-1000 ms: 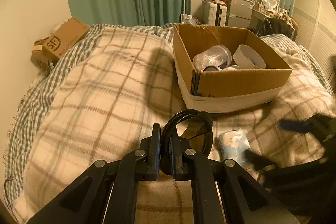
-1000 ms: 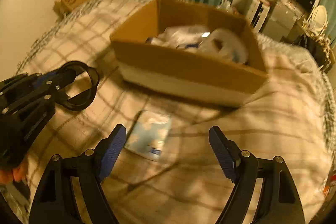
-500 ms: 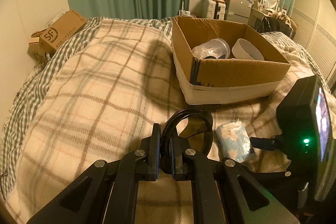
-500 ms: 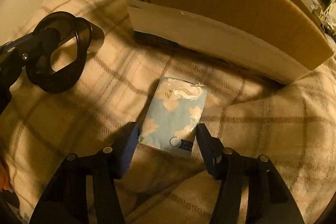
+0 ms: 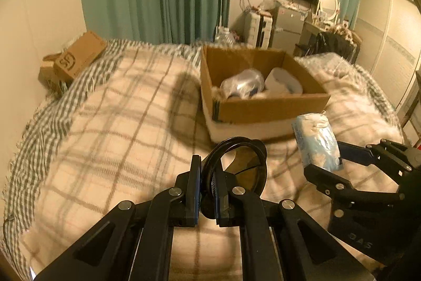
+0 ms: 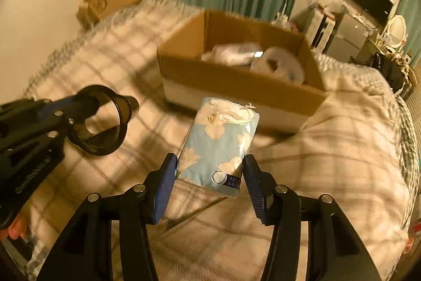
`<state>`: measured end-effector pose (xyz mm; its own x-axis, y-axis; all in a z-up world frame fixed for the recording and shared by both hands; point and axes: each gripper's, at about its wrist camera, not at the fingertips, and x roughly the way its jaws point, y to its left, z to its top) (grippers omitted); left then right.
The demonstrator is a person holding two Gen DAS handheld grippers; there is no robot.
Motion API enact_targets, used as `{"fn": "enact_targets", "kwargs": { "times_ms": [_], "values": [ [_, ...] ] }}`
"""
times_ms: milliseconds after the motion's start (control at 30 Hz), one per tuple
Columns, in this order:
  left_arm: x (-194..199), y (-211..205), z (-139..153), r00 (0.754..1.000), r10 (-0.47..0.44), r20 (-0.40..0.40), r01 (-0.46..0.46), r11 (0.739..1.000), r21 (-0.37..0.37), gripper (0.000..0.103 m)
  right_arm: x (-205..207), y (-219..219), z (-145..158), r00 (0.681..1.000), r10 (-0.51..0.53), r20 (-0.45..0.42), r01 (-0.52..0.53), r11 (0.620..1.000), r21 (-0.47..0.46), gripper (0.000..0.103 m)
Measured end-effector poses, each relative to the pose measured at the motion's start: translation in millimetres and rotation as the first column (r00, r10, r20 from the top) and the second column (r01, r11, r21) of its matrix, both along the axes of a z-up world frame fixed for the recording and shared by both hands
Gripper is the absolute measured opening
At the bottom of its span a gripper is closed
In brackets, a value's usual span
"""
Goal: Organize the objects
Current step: 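Carry ring and tissue pack over the box and open both tools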
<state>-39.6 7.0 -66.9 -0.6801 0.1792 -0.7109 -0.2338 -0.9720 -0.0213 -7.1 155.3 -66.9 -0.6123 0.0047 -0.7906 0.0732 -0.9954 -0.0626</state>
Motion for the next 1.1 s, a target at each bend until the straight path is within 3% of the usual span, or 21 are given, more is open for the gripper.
{"fn": "enact_targets", "kwargs": {
  "times_ms": [300, 567, 833, 1100],
  "values": [
    [-17.8, 19.5, 64.8, 0.993, -0.066, -0.101, 0.071, 0.997, 0.04, 0.008, 11.0, 15.8, 66.6, 0.989, 0.014, -0.15, -0.011, 1.0, 0.016, 0.051],
    [-67.0, 45.6, 99.0, 0.984, -0.077, -0.161, 0.083, 0.996, 0.031, 0.008, -32.6, 39.3, 123.1, 0.971, 0.032, -0.238, -0.023, 0.999, 0.038, 0.051],
    [-125.2, 68.3, 88.4, 0.987, -0.069, -0.142, 0.071, 0.997, 0.007, 0.008, -99.0, 52.0, 133.6, 0.97, 0.041, -0.24, -0.029, 0.998, 0.056, 0.051],
    [-170.3, 83.0, 45.6, 0.994, -0.066, -0.085, 0.064, 0.998, -0.022, 0.008, -167.8, 65.8, 98.7, 0.985, 0.033, -0.168, -0.023, 0.998, 0.063, 0.051]
  ]
}}
